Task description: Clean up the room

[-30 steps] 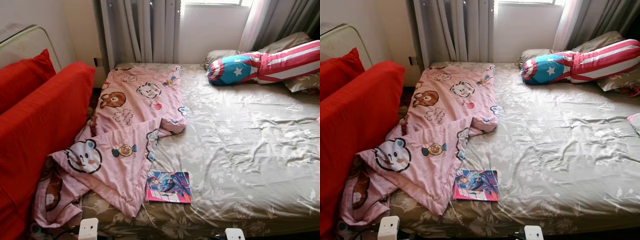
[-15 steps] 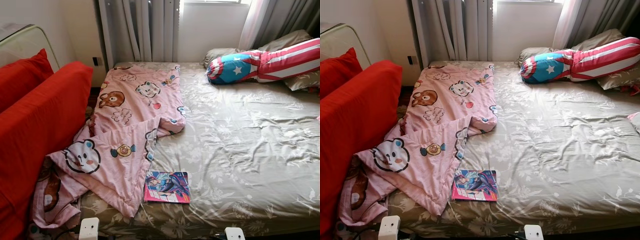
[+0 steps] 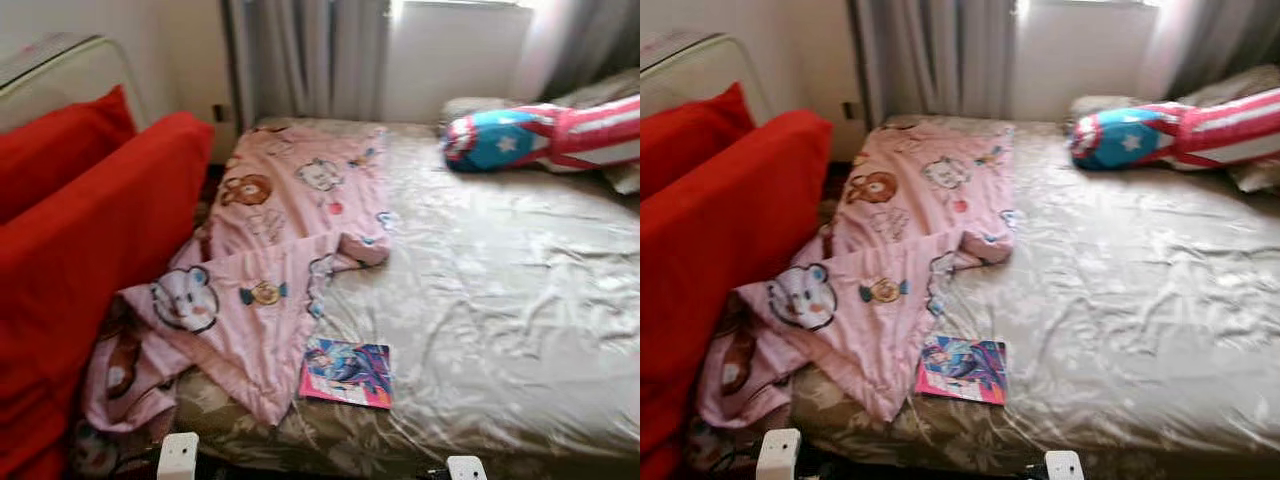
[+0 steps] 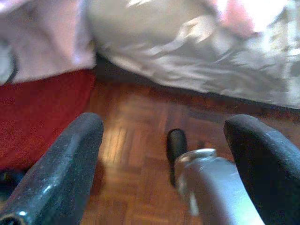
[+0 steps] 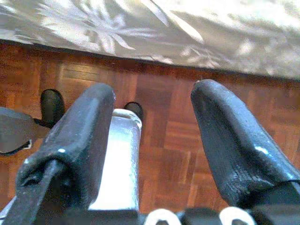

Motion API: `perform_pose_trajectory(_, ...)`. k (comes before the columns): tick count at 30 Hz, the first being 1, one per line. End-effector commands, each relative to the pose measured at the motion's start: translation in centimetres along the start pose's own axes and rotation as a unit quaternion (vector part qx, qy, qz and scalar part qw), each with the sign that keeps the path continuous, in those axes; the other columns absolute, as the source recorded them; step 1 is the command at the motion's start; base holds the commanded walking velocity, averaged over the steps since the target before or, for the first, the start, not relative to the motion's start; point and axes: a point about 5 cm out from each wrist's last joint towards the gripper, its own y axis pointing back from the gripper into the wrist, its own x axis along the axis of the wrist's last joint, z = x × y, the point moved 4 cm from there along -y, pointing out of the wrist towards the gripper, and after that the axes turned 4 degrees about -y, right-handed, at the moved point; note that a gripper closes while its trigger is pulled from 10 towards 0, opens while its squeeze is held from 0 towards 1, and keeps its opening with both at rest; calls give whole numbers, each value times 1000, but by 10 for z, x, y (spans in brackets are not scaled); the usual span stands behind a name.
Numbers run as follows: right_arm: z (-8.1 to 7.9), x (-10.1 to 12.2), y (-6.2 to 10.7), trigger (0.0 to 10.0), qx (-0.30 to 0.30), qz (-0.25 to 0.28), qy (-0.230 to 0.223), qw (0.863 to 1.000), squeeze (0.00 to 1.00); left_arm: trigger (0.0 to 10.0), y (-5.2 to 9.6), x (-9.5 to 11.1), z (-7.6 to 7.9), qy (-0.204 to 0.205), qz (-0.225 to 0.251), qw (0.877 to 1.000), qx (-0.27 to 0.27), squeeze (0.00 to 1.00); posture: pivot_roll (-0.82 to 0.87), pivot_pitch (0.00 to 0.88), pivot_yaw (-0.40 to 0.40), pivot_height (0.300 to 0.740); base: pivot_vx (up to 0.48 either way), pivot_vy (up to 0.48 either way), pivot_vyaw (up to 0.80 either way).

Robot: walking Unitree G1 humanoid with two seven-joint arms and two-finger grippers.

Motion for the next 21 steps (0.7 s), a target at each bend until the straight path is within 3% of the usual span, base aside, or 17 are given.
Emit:
perform_pose_trajectory(1,1,0,0,10000,0,1,-1,1000,0,10000,0,-4,2,-1,-8,1000,-3,0,-94,0,-13,740,0,0,631)
perform_pose_trajectory(4,1,0,0,10000,-4,1,-24,1000,0,10000,0,-3,2,-1,-8,1000,-2,0,-96,0,-10,740,0,0,0)
perform_pose_trajectory(8,1,1,0,10000,0,2,-16,1000,0,10000,0,-2,2,-2,-7,1000,0,0,-99,0,-8,740,248,0,0)
perform_pose_trajectory(17,-1,3,0,10000,9,5,-10,1000,0,10000,0,-2,2,1,-5,1000,1,0,-98,0,-13,740,262,0,739)
perform_pose_trajectory(21,-1,3,0,10000,8,8,-22,1000,0,10000,0,-1,2,2,-3,1000,1,0,-101,0,-11,740,0,0,0)
